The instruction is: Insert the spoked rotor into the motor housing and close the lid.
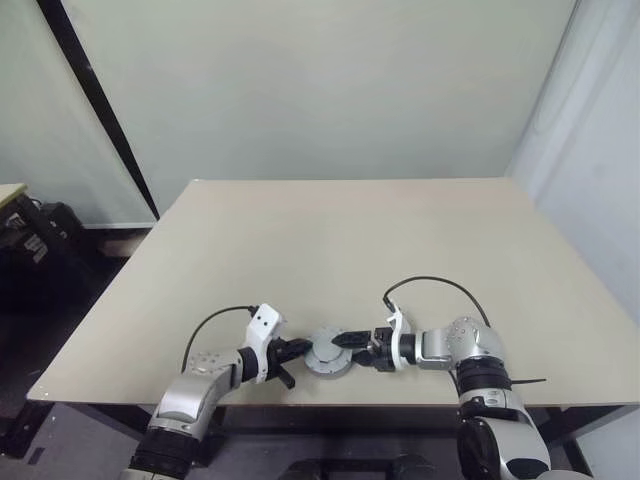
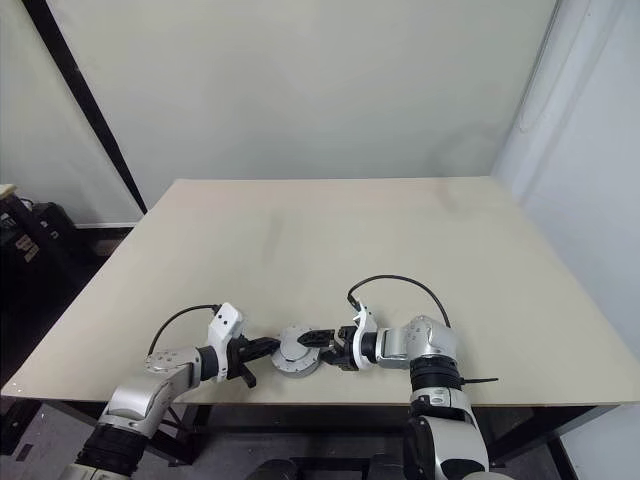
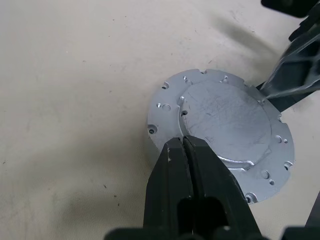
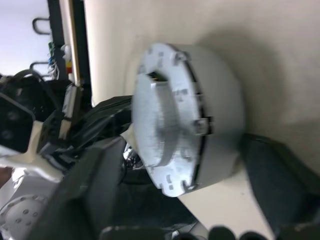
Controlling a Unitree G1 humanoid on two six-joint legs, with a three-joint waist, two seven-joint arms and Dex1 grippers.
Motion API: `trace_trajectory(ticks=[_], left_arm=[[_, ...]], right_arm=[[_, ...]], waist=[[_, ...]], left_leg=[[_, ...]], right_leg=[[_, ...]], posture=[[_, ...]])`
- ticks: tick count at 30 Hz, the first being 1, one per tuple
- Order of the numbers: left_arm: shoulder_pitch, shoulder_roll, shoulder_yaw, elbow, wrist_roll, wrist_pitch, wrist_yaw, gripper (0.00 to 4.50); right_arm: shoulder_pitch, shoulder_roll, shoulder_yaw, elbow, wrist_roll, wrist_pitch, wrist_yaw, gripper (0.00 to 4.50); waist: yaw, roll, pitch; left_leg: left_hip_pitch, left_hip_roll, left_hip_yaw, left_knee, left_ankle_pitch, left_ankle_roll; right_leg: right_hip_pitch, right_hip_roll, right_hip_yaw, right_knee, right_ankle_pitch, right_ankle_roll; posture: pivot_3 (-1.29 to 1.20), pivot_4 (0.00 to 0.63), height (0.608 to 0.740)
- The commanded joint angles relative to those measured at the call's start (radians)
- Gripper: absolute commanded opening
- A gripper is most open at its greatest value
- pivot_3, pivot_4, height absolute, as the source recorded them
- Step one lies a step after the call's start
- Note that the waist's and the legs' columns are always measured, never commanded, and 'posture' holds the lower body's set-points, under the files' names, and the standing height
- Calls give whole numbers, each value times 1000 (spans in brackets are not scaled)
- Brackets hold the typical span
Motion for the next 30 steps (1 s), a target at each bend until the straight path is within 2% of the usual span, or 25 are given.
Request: trace_trajectory(ticks=[1, 3, 6, 8, 12, 15, 18, 20, 23, 26, 27, 30], left_arm=[[7, -4, -25, -8, 13, 13, 0, 0], [6, -4, -24, -8, 13, 13, 0, 0], [6, -7, -21, -12, 9, 18, -1, 0], [6, -10, -17, -14, 6, 22, -2, 0], [-3, -11, -12, -17, -3, 52, -9, 0], [-12, -13, 14, -19, -25, 75, -11, 559], [-24, -18, 98, -22, -86, 119, -11, 1550], [-43, -40, 230, -17, -197, 185, -1, 2159], [-59, -53, 356, -8, -301, 246, 21, 3251], [-55, -51, 446, -20, -407, 335, 41, 4285], [-51, -51, 457, -29, -429, 358, 46, 4500], [-36, -51, 478, -45, -469, 409, 67, 4500]], right_arm=[[-21, 22, -32, -2, 52, -4, -10, 2905], [-18, 25, -39, -2, 55, -1, -17, 2201], [-7, 29, -43, -6, 64, 5, -27, 1387], [2, 31, -39, -12, 70, 8, -33, 1237], [14, 33, -29, -19, 76, 9, -44, 1229], [16, 34, -29, -21, 80, 7, -49, 1229], [19, 35, -30, -25, 87, 8, -48, 1229], [29, 34, -19, -47, 104, 9, -24, 1229], [32, 41, -29, -75, 133, 22, -13, 1228], [31, 55, -52, -105, 170, 36, -2, 1226], [32, 60, -60, -112, 180, 36, 0, 1225], [31, 78, -83, -132, 210, 40, 5, 1224]], waist=[[0, 0, 0], [-1, 0, 0], [-2, 1, 0], [-2, 1, 0], [-5, 1, 0], [-6, 1, 0], [-7, 1, 0], [-8, 1, 0], [-20, 0, 0], [-32, -1, 0], [-35, -1, 0], [-35, -1, 1]], left_leg=[[0, 0, 0, 0, 0, 0], [-1, 0, 0, 0, 0, 0], [-1, 1, 0, 0, 0, 0], [0, 1, 0, 0, 0, 0], [0, 1, 0, -1, 0, 0], [0, 1, 0, -1, 0, 0], [-1, 1, 0, -1, 0, 0], [-4, 1, 0, -1, 0, 0], [-14, 2, 0, 0, 1, 1], [-14, 3, 0, 0, 1, 1], [-14, 3, 0, -1, 1, 1], [-15, 2, 0, -1, 0, 1]], right_leg=[[0, 0, 0, 0, 0, 0], [0, 0, 0, 0, 0, 0], [-1, 0, 0, 0, 0, 0], [-1, 1, 0, 0, 0, 0], [-1, 1, 0, 0, 0, 0], [-1, 1, 0, 0, 0, 0], [-2, 1, 0, 0, 0, 0], [-3, 1, 0, 0, 0, 0], [-13, 2, 0, 2, 2, 2], [-15, 3, 0, 3, 2, 2], [-15, 3, 0, 3, 2, 2], [-15, 3, 0, 2, 2, 2]], posture=[[0, 0, 740], [0, 0, 740], [0, 0, 740], [0, 0, 740], [0, 0, 740], [0, 0, 740], [0, 0, 740], [0, 0, 740], [0, 0, 740], [0, 0, 740], [0, 0, 740], [0, 0, 740]])
